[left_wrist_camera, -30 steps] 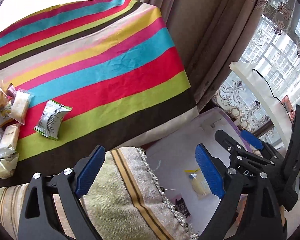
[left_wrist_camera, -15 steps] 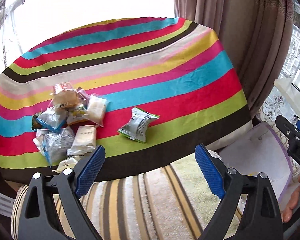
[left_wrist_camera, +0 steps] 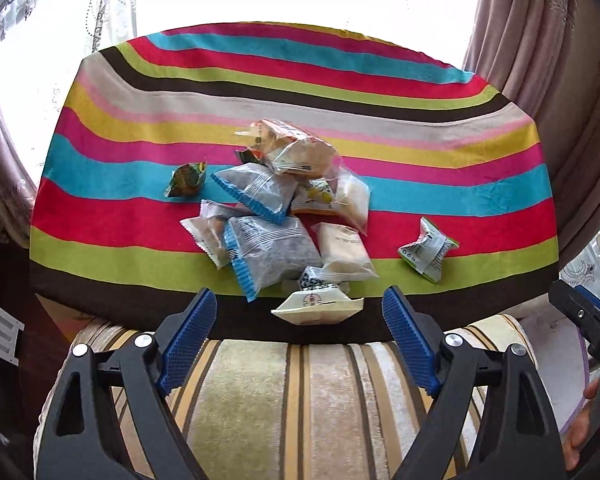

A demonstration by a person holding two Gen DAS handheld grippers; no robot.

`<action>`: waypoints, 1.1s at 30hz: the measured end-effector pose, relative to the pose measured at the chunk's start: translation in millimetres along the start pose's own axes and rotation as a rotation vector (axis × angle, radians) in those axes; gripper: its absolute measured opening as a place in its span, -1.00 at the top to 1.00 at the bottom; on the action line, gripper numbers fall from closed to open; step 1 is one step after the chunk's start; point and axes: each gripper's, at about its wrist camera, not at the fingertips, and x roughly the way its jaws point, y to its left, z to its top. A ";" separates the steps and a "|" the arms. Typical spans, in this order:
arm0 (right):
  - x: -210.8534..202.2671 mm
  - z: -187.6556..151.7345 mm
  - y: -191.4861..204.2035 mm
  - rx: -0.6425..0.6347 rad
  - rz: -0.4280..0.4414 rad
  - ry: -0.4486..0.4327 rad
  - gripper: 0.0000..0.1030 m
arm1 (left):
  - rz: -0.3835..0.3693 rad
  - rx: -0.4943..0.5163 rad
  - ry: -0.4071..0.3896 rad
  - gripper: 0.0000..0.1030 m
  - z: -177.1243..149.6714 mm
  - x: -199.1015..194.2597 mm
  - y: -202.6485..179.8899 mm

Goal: Organize snacks
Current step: 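Return both tools to the snack pile on the striped table, then grasp the orange-printed bread bag with the left tool while the right tool grasps the green-white packet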

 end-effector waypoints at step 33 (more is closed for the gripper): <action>140.2 42.3 59.2 0.022 -0.113 0.159 -0.85 | -0.175 -0.205 0.067 -0.51 127.9 98.4 33.6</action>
